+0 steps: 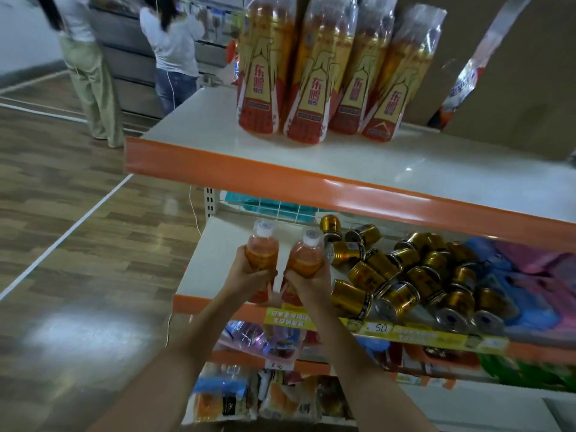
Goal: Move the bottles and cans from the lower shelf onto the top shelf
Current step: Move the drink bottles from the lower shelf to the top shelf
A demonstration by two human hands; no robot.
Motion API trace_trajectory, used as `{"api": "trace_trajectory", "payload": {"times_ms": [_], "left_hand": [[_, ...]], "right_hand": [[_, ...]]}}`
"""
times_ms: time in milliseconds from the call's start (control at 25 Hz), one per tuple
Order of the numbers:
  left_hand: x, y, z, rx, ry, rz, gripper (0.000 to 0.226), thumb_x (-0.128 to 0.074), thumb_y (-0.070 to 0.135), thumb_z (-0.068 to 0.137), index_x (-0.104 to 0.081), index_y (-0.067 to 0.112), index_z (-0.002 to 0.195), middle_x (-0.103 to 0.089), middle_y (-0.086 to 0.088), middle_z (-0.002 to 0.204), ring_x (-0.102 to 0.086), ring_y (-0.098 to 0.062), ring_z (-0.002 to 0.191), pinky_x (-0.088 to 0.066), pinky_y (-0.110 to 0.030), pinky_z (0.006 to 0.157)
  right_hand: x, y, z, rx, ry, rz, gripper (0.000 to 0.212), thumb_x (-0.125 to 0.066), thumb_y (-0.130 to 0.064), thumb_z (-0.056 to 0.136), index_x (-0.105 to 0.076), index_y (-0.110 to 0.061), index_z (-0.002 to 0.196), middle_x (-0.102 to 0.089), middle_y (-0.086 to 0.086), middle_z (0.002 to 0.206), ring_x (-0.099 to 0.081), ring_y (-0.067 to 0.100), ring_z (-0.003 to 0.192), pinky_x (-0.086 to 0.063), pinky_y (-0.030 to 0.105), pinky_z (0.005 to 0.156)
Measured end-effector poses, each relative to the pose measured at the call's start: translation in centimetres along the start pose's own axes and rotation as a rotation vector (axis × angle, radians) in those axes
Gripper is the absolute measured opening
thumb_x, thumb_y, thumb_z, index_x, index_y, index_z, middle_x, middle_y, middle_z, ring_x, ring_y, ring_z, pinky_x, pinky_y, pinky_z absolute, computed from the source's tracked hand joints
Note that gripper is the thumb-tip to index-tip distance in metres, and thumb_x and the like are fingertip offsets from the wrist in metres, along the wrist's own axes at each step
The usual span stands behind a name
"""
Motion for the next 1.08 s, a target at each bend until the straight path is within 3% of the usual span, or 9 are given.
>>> {"api": "trace_trajectory", "payload": {"times_ms": [200, 320, 400, 480, 560, 680, 800, 960, 1080], "left_hand": [[-0.9, 2.0, -3.6, -0.016, 0.007, 0.001, 0.058, -0.072, -0.007, 0.078, -0.035, 0.006, 0.121, -0.054, -0.020, 0.105, -0.064, -0.026, 0.087, -0.057, -0.037, 0.069], [-2.4, 3.2, -6.7, -0.033, 0.048, 0.034, 0.055, -0.072, -0.003, 0.081, -0.037, 0.007, 0.122, -0.055, -0.010, 0.099, -0.063, -0.015, 0.081, -0.056, -0.025, 0.064], [-3.2, 3.2, -8.2, -0.032, 0.062, 0.073, 0.055, -0.072, -0.001, 0.081, -0.038, 0.008, 0.123, -0.056, -0.011, 0.101, -0.064, -0.017, 0.084, -0.057, -0.031, 0.069], [-4.2, 3.2, -10.0, -0.022, 0.080, 0.094, 0.058, -0.075, 0.001, 0.078, -0.039, 0.009, 0.122, -0.057, -0.014, 0.102, -0.064, -0.024, 0.088, -0.057, -0.042, 0.075], [-5.2, 3.3, -11.6, -0.023, 0.109, 0.128, 0.062, -0.078, 0.003, 0.075, -0.040, 0.009, 0.123, -0.061, -0.017, 0.104, -0.067, -0.030, 0.091, -0.058, -0.046, 0.075], [-7.0, 4.0, -13.4, -0.044, 0.114, 0.140, 0.041, -0.077, -0.005, 0.075, -0.052, 0.007, 0.106, -0.065, -0.018, 0.091, -0.070, -0.021, 0.077, -0.059, -0.029, 0.063], [-8.2, 5.3, -15.0, -0.056, 0.130, 0.131, 0.039, -0.074, -0.010, 0.076, -0.050, 0.017, 0.089, -0.061, -0.009, 0.082, -0.067, -0.001, 0.060, -0.055, -0.017, 0.056], [-8.3, 6.8, -16.5, -0.037, 0.074, -0.017, 0.077, -0.090, 0.014, 0.058, -0.045, 0.009, 0.121, -0.066, -0.015, 0.104, -0.070, -0.029, 0.092, -0.059, -0.040, 0.075], [-8.3, 8.9, -17.1, -0.102, 0.033, 0.033, 0.064, -0.084, 0.010, 0.070, -0.048, 0.007, 0.122, -0.067, -0.015, 0.104, -0.069, -0.030, 0.094, -0.058, -0.032, 0.068]], "right_hand": [[1.9, -2.5, -1.9, 0.062, -0.005, 0.015, 0.070, -0.082, -0.012, 0.065, -0.041, -0.033, 0.118, -0.063, -0.005, 0.106, -0.065, 0.017, 0.095, -0.055, 0.037, 0.086], [4.6, -2.5, -4.4, 0.098, -0.014, 0.059, 0.068, -0.080, -0.004, 0.066, -0.043, -0.024, 0.119, -0.063, 0.002, 0.105, -0.065, 0.015, 0.088, -0.055, 0.023, 0.072], [6.1, -2.6, -6.2, 0.099, -0.030, 0.078, 0.065, -0.078, 0.001, 0.068, -0.043, -0.018, 0.119, -0.062, 0.000, 0.103, -0.064, 0.007, 0.084, -0.053, 0.016, 0.065], [7.9, -2.3, -7.6, 0.092, -0.053, 0.121, 0.068, -0.080, -0.001, 0.067, -0.043, -0.014, 0.123, -0.063, 0.001, 0.104, -0.065, 0.008, 0.087, -0.059, 0.027, 0.072], [9.8, -2.4, -9.2, 0.071, -0.075, 0.103, 0.071, -0.079, -0.002, 0.070, -0.037, -0.016, 0.125, -0.058, -0.007, 0.099, -0.060, 0.002, 0.082, -0.052, 0.020, 0.071], [12.1, -2.4, -10.8, 0.030, -0.089, 0.081, 0.071, -0.079, -0.003, 0.072, -0.035, -0.023, 0.124, -0.051, -0.016, 0.094, -0.054, -0.003, 0.078, -0.047, 0.015, 0.069], [13.4, -2.7, -12.0, 0.052, -0.092, 0.103, 0.069, -0.081, -0.008, 0.069, -0.037, -0.025, 0.120, -0.058, -0.005, 0.103, -0.062, 0.008, 0.091, -0.057, 0.032, 0.085], [14.5, -4.0, -13.0, 0.098, -0.096, 0.126, 0.069, -0.081, -0.010, 0.071, -0.037, -0.018, 0.124, -0.059, 0.003, 0.106, -0.064, 0.016, 0.093, -0.052, 0.023, 0.073], [15.0, -5.3, -13.2, 0.142, -0.100, 0.140, 0.067, -0.082, -0.009, 0.071, -0.038, -0.018, 0.120, -0.060, 0.006, 0.107, -0.064, 0.017, 0.093, -0.051, 0.022, 0.073]]}}
Point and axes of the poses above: each hand's wrist, its own z-axis towards the middle knuckle, its own x-axis out of the back of the hand, y = z × x, the point moved 2 cm from there along z, towards the middle knuckle
